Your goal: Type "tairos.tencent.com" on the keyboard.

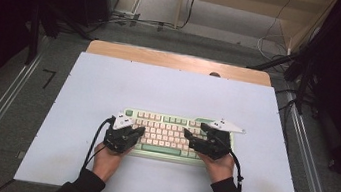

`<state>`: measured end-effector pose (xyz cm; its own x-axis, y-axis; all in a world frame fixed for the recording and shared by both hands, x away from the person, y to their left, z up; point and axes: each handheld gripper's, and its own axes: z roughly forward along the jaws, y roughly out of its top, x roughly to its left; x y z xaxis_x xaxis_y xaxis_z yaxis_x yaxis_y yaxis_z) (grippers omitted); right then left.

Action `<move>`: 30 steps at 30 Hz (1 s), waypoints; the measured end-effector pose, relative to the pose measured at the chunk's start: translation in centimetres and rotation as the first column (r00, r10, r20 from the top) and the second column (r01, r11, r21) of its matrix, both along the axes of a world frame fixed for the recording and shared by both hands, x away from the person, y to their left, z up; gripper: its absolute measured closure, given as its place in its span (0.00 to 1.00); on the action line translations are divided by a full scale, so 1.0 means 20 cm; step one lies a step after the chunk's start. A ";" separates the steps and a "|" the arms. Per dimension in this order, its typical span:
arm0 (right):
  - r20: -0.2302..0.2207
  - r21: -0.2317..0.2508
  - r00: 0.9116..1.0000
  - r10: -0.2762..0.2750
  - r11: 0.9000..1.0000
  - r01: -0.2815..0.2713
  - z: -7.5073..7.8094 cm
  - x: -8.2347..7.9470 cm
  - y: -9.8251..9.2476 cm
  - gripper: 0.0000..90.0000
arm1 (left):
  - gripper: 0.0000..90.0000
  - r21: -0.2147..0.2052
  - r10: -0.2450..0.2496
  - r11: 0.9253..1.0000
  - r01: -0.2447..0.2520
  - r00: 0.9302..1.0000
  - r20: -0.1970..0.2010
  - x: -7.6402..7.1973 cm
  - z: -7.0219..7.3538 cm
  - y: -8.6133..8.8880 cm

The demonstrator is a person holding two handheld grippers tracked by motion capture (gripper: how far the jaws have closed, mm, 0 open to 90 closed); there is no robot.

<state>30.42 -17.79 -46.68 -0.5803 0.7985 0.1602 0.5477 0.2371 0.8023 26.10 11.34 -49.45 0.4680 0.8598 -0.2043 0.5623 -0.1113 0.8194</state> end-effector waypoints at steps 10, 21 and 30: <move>0.000 -0.004 1.000 -0.002 1.000 0.002 0.00 0.00 0.00 0.33 | 0.40 -0.034 0.033 0.999 -0.030 0.995 0.089 -0.04 0.04 0.02; 0.013 0.002 1.000 0.009 1.000 -0.009 0.00 -0.04 -0.01 0.59 | 0.35 -0.033 0.092 0.995 -0.089 0.993 0.081 -0.03 0.03 0.09; 0.005 -0.019 0.998 0.066 0.998 -0.066 -0.02 -0.10 -0.02 0.97 | 0.35 -0.019 0.084 0.996 -0.083 0.993 0.084 -0.03 0.02 0.08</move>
<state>28.51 -18.18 -46.99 -0.6327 0.7612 0.1424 0.5263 0.2877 0.8002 25.42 12.97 -48.96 0.4106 0.8936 -0.1812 0.4979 -0.0533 0.8656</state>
